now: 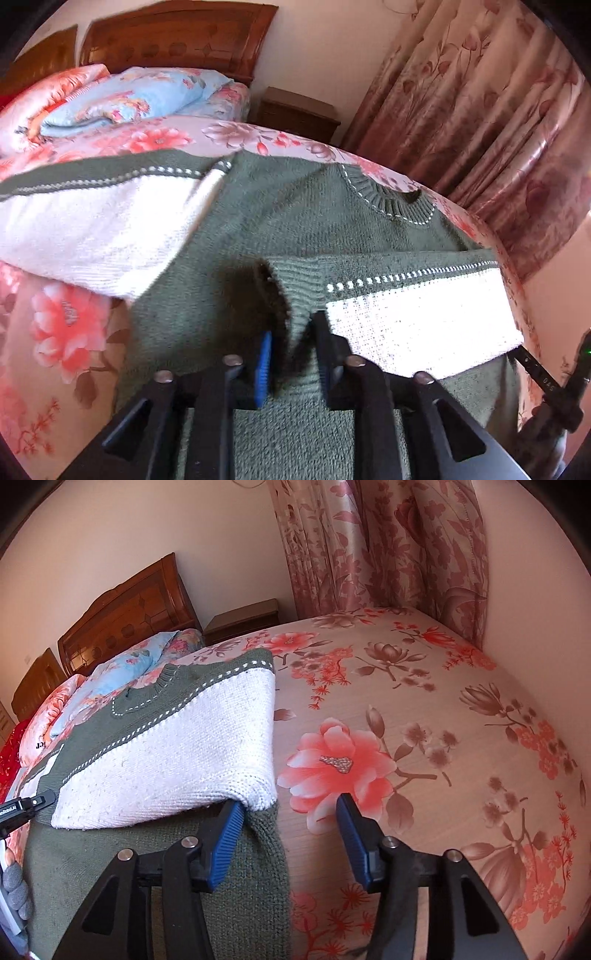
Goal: Fold small clothes
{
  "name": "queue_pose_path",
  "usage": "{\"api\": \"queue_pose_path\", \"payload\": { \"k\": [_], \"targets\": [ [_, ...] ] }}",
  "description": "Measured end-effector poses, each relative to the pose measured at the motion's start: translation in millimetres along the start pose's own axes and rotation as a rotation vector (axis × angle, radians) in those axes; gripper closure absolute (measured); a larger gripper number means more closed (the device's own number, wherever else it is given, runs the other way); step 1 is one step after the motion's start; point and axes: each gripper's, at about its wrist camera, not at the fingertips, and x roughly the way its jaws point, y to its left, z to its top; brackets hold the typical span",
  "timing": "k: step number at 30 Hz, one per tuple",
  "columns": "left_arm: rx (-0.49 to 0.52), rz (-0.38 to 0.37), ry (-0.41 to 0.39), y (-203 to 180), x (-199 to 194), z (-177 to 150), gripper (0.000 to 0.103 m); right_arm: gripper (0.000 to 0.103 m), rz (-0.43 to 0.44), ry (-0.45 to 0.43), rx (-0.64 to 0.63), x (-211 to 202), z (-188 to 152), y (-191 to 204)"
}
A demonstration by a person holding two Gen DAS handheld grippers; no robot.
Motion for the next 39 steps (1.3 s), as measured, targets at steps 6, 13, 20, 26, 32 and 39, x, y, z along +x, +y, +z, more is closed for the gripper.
{"api": "queue_pose_path", "payload": {
  "k": [6,13,20,26,32,39],
  "targets": [
    [0.018,-0.014,-0.223,-13,-52,-5,0.0,0.051,-0.027,-0.107,0.039,-36,-8,2],
    [0.117,-0.018,-0.164,-53,-22,5,0.0,0.052,0.074,-0.074,-0.192,-17,42,72],
    [0.157,0.019,-0.085,-56,11,-6,0.0,0.052,0.193,0.142,-0.127,74,101,88],
    [0.061,-0.093,-0.117,-36,4,-6,0.0,0.085,0.079,0.139,-0.11,106,110,66],
    [0.012,-0.067,-0.07,-32,15,-2,0.0,0.08,0.138,0.168,-0.083,100,111,59],
    [-0.002,-0.052,-0.066,-30,17,-3,0.0,0.075,0.091,0.213,-0.258,124,120,105]
  ]
}}
